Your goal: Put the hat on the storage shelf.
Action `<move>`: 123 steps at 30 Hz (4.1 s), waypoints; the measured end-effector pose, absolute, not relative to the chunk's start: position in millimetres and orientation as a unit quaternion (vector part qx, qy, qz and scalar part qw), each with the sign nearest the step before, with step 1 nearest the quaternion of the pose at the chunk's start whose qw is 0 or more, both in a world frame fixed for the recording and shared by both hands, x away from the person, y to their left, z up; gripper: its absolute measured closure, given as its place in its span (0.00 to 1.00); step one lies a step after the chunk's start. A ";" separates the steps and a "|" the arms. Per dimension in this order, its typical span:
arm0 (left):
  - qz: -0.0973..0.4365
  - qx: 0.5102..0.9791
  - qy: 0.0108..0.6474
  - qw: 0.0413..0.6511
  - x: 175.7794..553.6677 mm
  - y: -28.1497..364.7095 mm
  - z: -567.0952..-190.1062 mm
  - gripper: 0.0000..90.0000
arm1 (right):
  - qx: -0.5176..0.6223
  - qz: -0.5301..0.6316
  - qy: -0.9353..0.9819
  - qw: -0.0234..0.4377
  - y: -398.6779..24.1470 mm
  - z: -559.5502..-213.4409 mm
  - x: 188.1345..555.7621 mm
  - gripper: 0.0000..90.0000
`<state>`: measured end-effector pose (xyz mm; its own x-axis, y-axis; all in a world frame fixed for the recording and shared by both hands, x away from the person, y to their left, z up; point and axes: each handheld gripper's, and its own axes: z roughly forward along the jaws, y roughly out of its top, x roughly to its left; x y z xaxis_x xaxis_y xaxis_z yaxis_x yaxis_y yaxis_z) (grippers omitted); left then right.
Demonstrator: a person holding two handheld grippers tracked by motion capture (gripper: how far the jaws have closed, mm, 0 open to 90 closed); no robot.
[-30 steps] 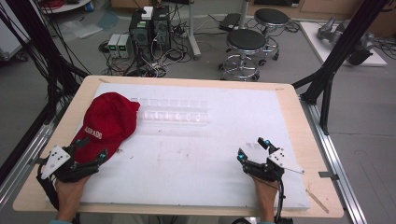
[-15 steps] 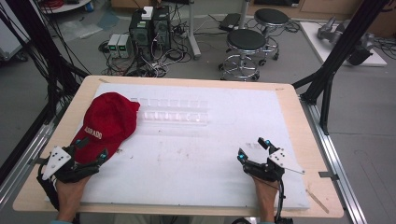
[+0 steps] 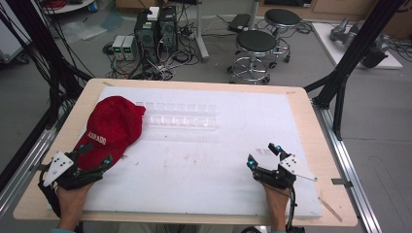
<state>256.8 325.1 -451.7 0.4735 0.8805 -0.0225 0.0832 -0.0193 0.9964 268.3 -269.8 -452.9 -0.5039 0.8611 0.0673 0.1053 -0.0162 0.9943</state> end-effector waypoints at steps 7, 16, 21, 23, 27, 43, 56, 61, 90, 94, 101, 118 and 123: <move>0.343 0.634 0.384 0.577 258.5 324.8 -449.9 0.18 | 0.385 0.600 0.627 0.315 -270.0 -452.9 268.3 0.12; 0.349 0.643 0.380 0.566 266.3 329.1 -420.7 0.17 | 0.385 0.600 0.627 0.315 -270.0 -453.0 268.2 0.12; 0.352 0.650 0.379 0.556 272.6 332.9 -406.4 0.17 | 0.384 0.601 0.627 0.314 -270.1 -453.0 268.2 0.12; 0.352 0.654 0.385 0.548 276.1 334.4 -400.8 0.17 | 0.384 0.601 0.627 0.314 -270.0 -453.0 268.2 0.12; 0.347 0.669 0.388 0.531 285.2 337.6 -388.7 0.17 | 0.385 0.601 0.627 0.313 -269.9 -453.0 267.8 0.12; 0.318 0.735 0.395 0.451 337.0 340.8 -355.7 0.17 | 0.385 0.601 0.626 0.314 -269.6 -453.0 267.6 0.12; 0.280 0.752 0.439 0.405 372.1 342.6 -371.3 0.18 | 0.385 0.600 0.626 0.316 -270.2 -453.0 268.0 0.12; 0.248 0.761 0.460 0.384 382.3 344.8 -381.8 0.23 | 0.384 0.600 0.626 0.317 -270.0 -453.0 267.9 0.12; 0.213 0.787 0.476 0.329 392.0 336.7 -392.6 0.89 | 0.386 0.602 0.623 0.317 -270.2 -453.1 267.4 0.12; 0.216 0.784 0.478 0.331 391.1 337.3 -391.3 0.93 | 0.386 0.601 0.623 0.317 -270.2 -453.2 267.3 0.12; 0.221 0.770 0.484 0.351 388.3 340.2 -386.2 0.96 | 0.387 0.600 0.623 0.319 -269.8 -453.2 267.1 0.12; 0.259 0.745 0.469 0.396 383.4 339.1 -344.7 0.96 | 0.386 0.599 0.623 0.321 -269.8 -453.2 267.3 0.12; 0.263 0.740 0.467 0.406 385.3 336.9 -336.9 0.96 | 0.384 0.600 0.624 0.322 -269.8 -453.2 267.5 0.12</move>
<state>385.3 336.9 -336.9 0.4255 0.9049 0.0095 0.4783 -0.2338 0.8465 267.5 -269.8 -453.2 -0.4974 0.8655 0.0595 0.0933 -0.0148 0.9955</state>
